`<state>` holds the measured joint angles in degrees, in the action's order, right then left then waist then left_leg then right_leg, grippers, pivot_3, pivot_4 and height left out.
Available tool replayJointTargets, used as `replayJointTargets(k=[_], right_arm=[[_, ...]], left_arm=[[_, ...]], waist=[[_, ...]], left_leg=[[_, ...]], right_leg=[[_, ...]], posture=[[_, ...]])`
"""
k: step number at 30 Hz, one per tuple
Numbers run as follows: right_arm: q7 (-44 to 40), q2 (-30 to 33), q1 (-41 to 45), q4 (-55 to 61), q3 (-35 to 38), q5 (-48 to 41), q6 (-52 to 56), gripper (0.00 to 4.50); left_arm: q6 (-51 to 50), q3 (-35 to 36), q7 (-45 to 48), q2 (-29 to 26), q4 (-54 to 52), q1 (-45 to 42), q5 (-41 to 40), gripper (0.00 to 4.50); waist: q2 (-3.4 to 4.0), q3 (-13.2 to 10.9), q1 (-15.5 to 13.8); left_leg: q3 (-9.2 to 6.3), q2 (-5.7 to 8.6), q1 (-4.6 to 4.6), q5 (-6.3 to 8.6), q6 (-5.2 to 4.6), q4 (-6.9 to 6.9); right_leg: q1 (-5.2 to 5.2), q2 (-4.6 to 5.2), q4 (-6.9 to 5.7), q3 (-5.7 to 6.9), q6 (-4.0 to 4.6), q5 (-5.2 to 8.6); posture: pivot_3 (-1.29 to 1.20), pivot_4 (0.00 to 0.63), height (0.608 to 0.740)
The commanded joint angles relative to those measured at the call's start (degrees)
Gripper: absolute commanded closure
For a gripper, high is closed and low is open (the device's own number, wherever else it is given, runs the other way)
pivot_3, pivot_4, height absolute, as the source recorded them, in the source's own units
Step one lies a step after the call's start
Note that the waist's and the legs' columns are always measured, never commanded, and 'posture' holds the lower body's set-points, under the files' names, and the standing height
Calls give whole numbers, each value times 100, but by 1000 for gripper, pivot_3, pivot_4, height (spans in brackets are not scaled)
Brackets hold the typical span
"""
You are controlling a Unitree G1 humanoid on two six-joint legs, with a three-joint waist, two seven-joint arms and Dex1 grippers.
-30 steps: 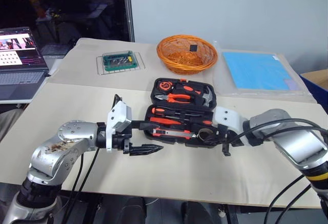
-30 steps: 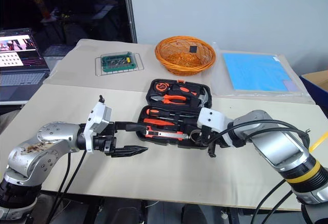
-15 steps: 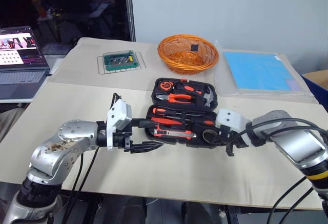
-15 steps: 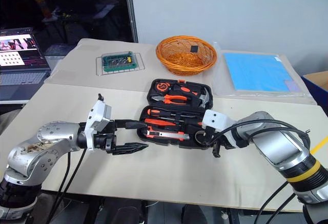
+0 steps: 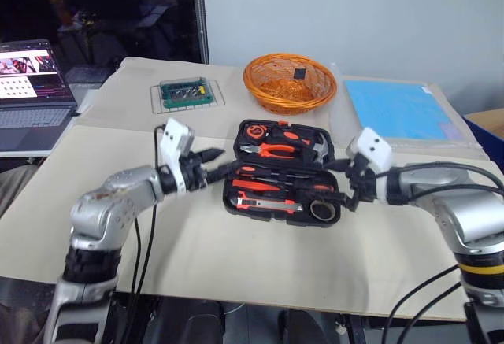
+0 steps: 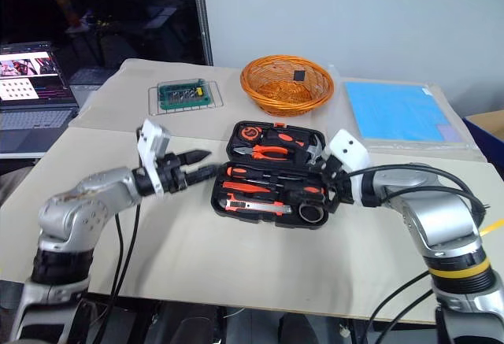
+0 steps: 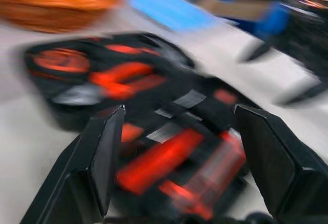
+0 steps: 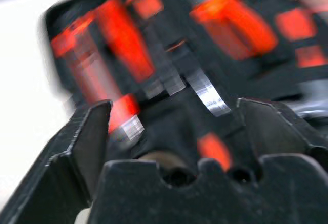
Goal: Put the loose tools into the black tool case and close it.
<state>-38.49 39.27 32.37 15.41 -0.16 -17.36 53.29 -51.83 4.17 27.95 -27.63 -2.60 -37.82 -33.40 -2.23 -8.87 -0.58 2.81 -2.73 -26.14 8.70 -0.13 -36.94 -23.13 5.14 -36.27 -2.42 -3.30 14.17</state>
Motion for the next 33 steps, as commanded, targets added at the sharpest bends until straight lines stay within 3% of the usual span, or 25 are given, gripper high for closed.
replayJointTargets(k=[1,4,11,12,14,20,23,25,30,33], right_arm=[[939,-662,560,-394,472,66,192,109],[1299,-837,1284,-1198,279,274,1039,109],[2053,-1243,2590,-4227,487,678,662,109],[2058,-1249,2706,-4539,447,726,573,612],[2073,-1312,2905,-5086,441,741,419,1069],[1870,-1450,3097,-6082,145,966,47,3260],[1729,-1499,3087,-6126,118,942,24,4270],[1598,-1504,3010,-5885,144,874,170,4500],[1223,-1332,2308,-4032,89,561,1151,4500],[1193,-1214,1700,-2529,240,241,1895,4500]], left_arm=[[-290,-99,-438,187,969,-747,387,865],[-224,-208,-463,392,2167,-1505,695,865],[1325,-342,-580,1078,5798,-3150,1672,865],[1506,-344,-570,1126,6126,-3278,1778,865],[1780,-336,-401,1208,6606,-3457,1927,865],[2007,-272,18,1424,7338,-3616,2234,3059],[2072,-167,140,1415,7403,-3598,2293,4044],[1962,-99,398,1385,7355,-3594,2268,4481],[1320,-182,1156,1274,6808,-3380,2236,4481],[511,-306,1483,1166,5729,-2901,2075,4481]], waist=[[0,0,32],[0,-2,53],[-1,-3,39],[-1,-4,49],[-1,-4,77],[-1,-4,148],[-1,-4,145],[-1,-4,145],[0,-3,159],[2,-2,159]], left_leg=[[1,0,0,-2,1,1],[0,1,-3,-2,1,11],[-3,15,-16,-2,1,18],[-1,15,-16,-2,1,19],[-1,16,-21,-2,1,30],[-3,19,-23,-4,5,62],[-7,19,-19,-7,9,55],[-10,20,-19,-7,10,40],[-14,20,-22,-7,11,42],[-14,19,-24,-7,11,69]], right_leg=[[-2,0,-1,0,0,-1],[-10,-2,-10,-1,1,-1],[-21,7,-23,4,0,1],[-22,8,-17,2,-1,1],[-22,9,-4,2,-2,0],[-32,8,5,3,-3,-1],[-27,8,-6,3,-3,-1],[-21,9,-13,5,-6,-3],[-37,8,-42,4,-5,2],[-53,7,-58,4,-2,3]], posture=[[0,150,740],[0,150,740],[0,150,740],[0,150,740],[0,150,740],[0,150,740],[0,150,740],[0,150,740],[0,150,740],[0,150,740]])
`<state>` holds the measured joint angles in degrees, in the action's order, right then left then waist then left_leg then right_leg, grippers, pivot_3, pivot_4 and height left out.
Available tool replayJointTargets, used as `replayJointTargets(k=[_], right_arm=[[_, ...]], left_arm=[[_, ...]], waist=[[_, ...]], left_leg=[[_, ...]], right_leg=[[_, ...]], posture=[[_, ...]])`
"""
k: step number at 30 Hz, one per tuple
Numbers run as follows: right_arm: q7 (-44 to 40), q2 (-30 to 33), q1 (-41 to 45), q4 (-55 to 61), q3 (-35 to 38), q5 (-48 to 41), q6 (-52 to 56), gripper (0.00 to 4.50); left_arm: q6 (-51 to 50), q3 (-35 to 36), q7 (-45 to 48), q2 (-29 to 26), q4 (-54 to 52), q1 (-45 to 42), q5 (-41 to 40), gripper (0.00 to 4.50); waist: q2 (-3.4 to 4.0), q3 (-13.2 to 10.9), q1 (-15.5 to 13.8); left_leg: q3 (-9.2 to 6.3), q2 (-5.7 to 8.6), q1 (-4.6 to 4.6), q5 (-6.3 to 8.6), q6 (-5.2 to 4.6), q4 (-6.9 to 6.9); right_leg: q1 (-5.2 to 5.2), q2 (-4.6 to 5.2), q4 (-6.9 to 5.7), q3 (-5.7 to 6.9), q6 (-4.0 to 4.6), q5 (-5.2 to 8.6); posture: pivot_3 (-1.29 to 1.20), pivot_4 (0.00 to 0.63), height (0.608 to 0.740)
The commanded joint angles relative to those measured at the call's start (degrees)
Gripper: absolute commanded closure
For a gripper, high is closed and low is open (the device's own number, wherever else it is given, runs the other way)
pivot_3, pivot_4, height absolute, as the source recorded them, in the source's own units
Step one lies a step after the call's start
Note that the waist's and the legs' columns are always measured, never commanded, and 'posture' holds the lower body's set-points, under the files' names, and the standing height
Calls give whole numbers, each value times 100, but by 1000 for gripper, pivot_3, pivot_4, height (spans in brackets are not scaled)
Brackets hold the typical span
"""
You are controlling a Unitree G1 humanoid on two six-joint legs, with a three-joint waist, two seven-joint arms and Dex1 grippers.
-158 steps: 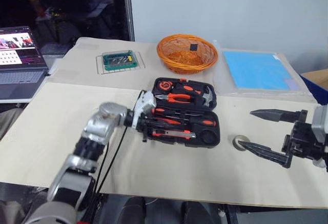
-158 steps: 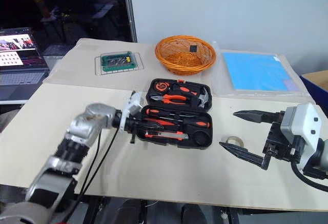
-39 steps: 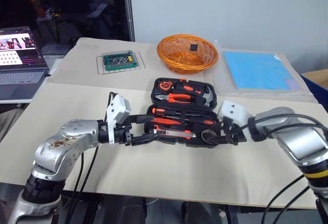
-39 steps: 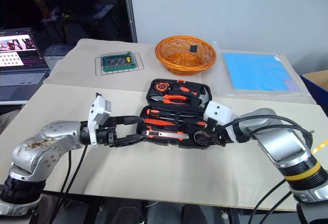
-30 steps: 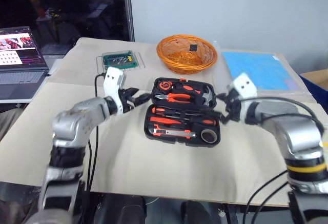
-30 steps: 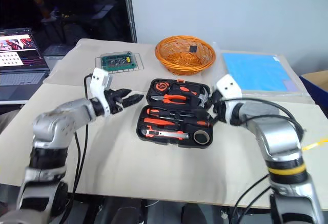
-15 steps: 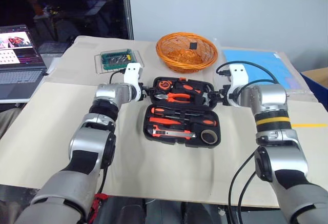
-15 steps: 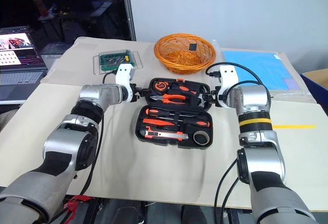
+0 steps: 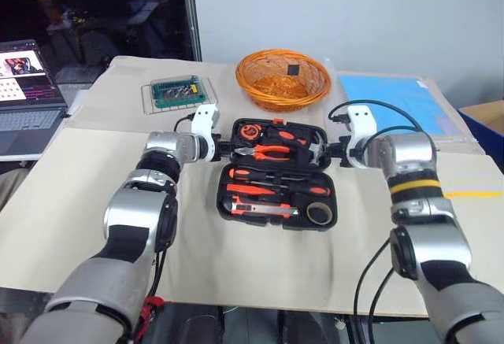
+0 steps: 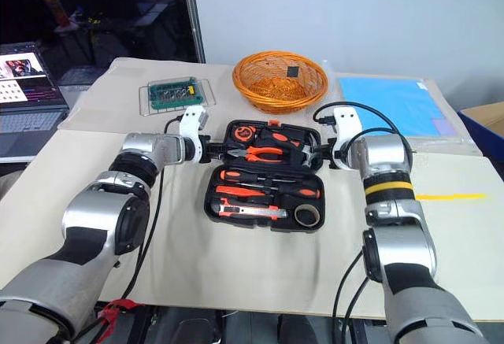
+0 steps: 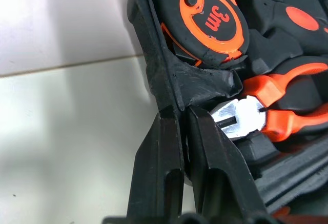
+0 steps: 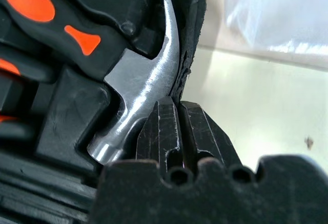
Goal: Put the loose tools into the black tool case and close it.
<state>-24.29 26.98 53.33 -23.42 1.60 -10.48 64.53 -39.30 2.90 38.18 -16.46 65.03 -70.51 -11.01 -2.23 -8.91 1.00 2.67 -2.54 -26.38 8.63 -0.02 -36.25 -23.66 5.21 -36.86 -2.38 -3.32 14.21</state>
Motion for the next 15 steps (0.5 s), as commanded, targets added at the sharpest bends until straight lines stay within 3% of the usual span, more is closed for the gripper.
replayJointTargets(k=[1,7,15], right_arm=[[-210,42,-587,1824,145,-538,1021,4500],[-153,101,-1626,3786,522,-869,1793,4500],[-183,194,-2082,4157,651,-992,1660,4500]], left_arm=[[-1099,-199,500,1,-1570,608,-272,4481],[-2650,-79,294,-291,-4767,2180,-899,4481],[-4169,581,-265,-272,-6708,3012,-1493,4481]], waist=[[2,2,2],[6,3,67],[5,2,41]], left_leg=[[1,0,-3,0,0,5],[11,-3,-24,-1,2,17],[10,-8,-15,-12,0,-45]], right_leg=[[-6,0,-13,-1,0,0],[-48,2,-24,-4,1,0],[-33,1,-25,-4,11,-2]], posture=[[0,150,740],[0,150,740],[0,150,740]])
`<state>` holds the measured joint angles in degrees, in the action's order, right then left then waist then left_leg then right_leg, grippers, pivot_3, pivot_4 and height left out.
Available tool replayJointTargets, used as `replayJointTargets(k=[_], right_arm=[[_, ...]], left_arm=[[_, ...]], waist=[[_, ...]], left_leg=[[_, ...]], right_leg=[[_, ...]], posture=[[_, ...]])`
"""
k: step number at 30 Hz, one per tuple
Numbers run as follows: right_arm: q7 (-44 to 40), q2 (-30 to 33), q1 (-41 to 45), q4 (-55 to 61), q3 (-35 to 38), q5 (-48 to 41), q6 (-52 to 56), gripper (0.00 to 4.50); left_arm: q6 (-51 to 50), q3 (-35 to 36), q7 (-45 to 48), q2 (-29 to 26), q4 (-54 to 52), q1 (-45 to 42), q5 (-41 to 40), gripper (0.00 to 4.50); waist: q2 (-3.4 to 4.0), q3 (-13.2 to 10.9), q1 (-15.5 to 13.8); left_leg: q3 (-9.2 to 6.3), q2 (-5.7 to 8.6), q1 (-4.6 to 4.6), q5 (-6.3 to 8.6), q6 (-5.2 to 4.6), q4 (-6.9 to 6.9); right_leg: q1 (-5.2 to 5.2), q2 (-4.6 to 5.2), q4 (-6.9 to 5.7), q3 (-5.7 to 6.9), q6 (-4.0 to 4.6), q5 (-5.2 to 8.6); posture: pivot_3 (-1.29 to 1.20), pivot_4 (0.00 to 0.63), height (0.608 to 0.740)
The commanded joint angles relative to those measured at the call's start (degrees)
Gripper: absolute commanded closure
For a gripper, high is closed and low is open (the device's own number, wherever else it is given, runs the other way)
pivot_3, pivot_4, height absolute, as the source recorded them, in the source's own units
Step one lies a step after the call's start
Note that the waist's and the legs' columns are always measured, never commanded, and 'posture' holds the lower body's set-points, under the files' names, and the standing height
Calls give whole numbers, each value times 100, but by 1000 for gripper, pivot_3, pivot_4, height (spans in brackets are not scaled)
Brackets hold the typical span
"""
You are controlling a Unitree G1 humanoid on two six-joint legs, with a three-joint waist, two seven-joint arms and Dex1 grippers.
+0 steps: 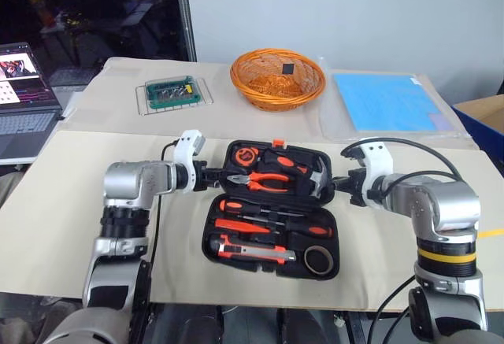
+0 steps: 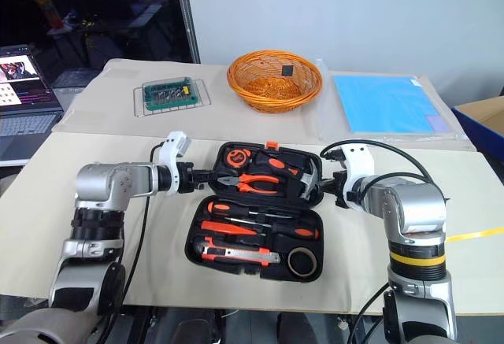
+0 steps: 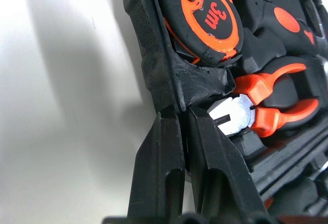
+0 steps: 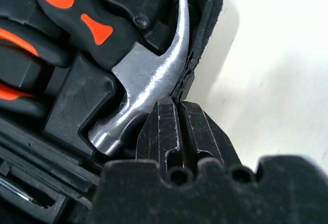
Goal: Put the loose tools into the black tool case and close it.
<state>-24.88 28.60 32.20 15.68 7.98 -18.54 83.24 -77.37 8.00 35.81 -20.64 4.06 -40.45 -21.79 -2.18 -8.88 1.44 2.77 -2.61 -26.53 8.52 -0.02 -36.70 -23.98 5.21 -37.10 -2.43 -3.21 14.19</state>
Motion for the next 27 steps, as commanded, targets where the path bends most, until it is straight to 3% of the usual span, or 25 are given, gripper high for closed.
replayJointTargets(k=[1,6,9,14,18,19,25,27], right_arm=[[-130,38,9,208,-69,-177,-332,4500],[-145,71,-69,104,-304,-153,-672,4500],[-136,69,-80,74,-330,-180,-746,4500],[-128,66,-55,15,-384,-202,-825,4500],[-118,60,-1,-36,-404,-209,-867,4500],[-116,55,14,-54,-408,-205,-880,4500],[-90,33,86,-156,-391,-192,-998,4500],[-69,7,103,-174,-378,-166,-1129,4500]], left_arm=[[-282,56,-89,155,-586,30,-374,4481],[5,151,-367,193,-305,-151,-216,4481],[11,386,-657,264,-57,-369,-146,3505],[-111,186,-883,251,-4,-431,-107,1681],[22,305,-1184,350,231,-457,-26,1681],[42,310,-1215,336,284,-461,-26,2219],[187,109,-1169,160,426,-426,-42,4354],[349,38,-1081,125,456,-457,-66,4474]], waist=[[0,0,-10],[0,0,-50],[-2,-1,-59],[-2,-1,-12],[-3,-1,2],[-2,-1,6],[-2,-1,13],[-2,-1,13]], left_leg=[[-1,0,0,-5,0,-2],[-3,0,7,-13,3,-2],[-4,0,10,-15,2,-3],[-4,-2,10,-17,2,-3],[-5,-2,10,-17,2,1],[-4,-3,9,-17,2,1],[-4,-2,12,-17,2,1],[-4,-3,14,-17,2,1]], right_leg=[[0,-1,0,0,1,-1],[5,-3,-1,-1,5,-5],[8,-5,-1,0,5,-7],[6,-7,-1,-3,6,-9],[6,-7,0,-3,6,-9],[5,-8,0,-3,6,-9],[8,-7,0,-3,6,-9],[10,-8,0,-3,7,-9]], posture=[[0,150,740],[0,150,740],[0,150,740],[0,150,740],[0,150,740],[0,150,740],[0,150,740],[0,150,740]])
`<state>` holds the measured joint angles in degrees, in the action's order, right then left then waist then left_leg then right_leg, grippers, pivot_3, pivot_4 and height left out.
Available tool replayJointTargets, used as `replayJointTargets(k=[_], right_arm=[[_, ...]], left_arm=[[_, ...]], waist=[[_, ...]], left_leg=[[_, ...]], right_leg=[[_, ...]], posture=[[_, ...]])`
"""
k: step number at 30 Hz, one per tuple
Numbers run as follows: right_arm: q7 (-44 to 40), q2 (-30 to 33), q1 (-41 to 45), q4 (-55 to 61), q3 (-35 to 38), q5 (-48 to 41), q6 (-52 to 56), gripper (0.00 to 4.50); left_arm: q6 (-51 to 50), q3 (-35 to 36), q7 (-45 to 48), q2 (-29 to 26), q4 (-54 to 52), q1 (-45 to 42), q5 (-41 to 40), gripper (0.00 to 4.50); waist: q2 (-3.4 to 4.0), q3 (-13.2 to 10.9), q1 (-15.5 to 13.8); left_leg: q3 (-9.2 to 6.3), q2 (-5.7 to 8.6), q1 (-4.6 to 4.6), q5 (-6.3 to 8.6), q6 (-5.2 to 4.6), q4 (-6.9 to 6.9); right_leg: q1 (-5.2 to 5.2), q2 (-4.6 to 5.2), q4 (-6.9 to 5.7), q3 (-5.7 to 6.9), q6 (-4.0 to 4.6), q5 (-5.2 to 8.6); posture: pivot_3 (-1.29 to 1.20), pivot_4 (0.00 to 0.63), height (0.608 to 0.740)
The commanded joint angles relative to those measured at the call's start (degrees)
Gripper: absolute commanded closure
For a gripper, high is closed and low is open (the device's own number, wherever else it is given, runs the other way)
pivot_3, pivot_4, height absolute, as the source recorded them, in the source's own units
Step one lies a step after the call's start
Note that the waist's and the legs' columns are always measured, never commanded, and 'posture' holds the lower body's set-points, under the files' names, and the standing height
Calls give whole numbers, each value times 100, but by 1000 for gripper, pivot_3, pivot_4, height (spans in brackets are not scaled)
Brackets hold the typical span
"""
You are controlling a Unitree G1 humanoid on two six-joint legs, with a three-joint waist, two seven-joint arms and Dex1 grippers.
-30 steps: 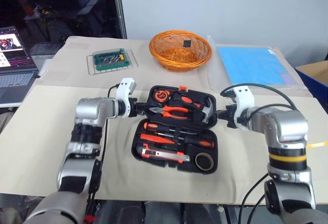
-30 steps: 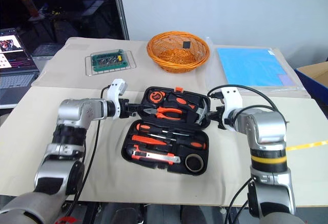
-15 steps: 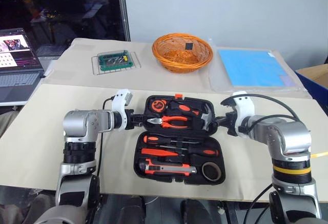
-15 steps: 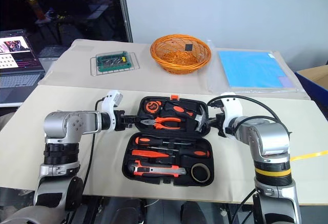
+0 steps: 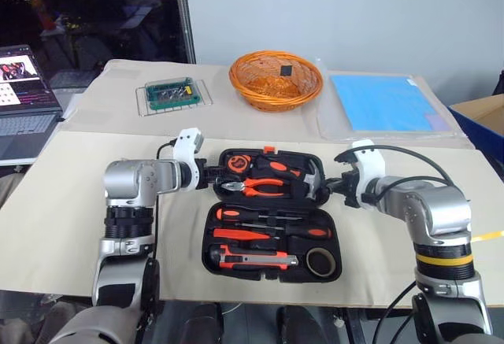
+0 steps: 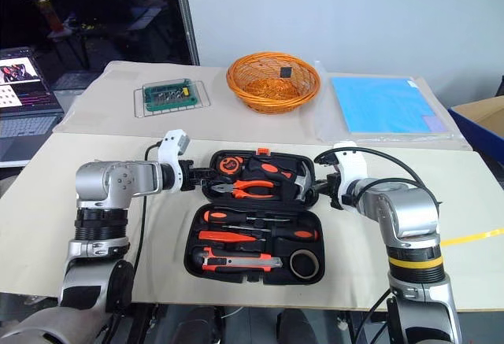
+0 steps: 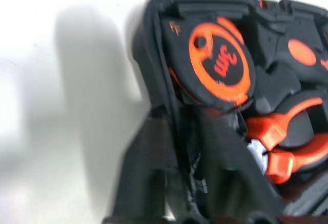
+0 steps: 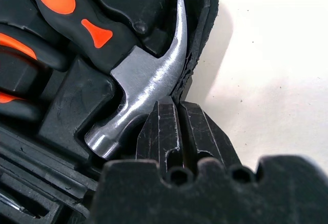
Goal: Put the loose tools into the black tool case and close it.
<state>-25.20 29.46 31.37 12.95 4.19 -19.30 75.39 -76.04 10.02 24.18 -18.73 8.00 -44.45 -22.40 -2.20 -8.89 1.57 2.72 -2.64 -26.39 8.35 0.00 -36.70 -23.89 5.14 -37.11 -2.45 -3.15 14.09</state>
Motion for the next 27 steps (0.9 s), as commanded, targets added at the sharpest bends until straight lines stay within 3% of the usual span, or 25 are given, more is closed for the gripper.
replayJointTargets(k=[1,6,11,13,19,22,27], right_arm=[[-26,-90,189,98,6,-73,-414,4500],[111,-266,454,-353,10,359,-2152,4500],[39,-391,640,-1033,-76,883,-4737,4500],[-152,-354,482,-1000,-26,841,-5116,4500],[-691,-180,-930,129,-2,672,-6002,4500],[-902,-47,-1632,569,-24,714,-6251,4500],[-1453,500,-2720,1069,82,666,-6475,4500]], left_arm=[[290,-183,114,-72,73,-76,-12,4474],[1774,-551,895,-192,601,-580,108,4474],[4975,-1196,1523,-247,1250,-705,1003,4474],[6001,-1352,1883,-342,1376,-582,1226,4474],[7546,-1438,2619,-544,1073,148,1335,4474],[7472,-1465,2992,-703,788,555,1172,4474],[6717,-1189,3533,-1290,445,1047,783,2795]], waist=[[0,0,2],[-2,-2,-2],[2,-24,-62],[2,-25,-77],[4,-24,-151],[5,-23,-158],[6,-23,-143]], left_leg=[[0,0,0,0,0,0],[-1,-1,3,-8,5,0],[9,1,-22,-25,4,0],[8,1,-39,-25,3,0],[4,11,-73,-17,-3,63],[6,13,-82,-9,-4,61],[12,8,-41,-5,-6,45]], right_leg=[[0,0,0,0,1,0],[-6,-4,0,0,8,-11],[-25,-1,9,-5,4,-29],[-34,-1,14,-4,1,-28],[-52,8,41,8,-6,-24],[-55,14,47,9,-15,-18],[-15,10,83,9,-15,-14]], posture=[[0,150,740],[0,150,740],[0,150,740],[0,150,740],[0,150,740],[0,150,740],[0,150,740]])
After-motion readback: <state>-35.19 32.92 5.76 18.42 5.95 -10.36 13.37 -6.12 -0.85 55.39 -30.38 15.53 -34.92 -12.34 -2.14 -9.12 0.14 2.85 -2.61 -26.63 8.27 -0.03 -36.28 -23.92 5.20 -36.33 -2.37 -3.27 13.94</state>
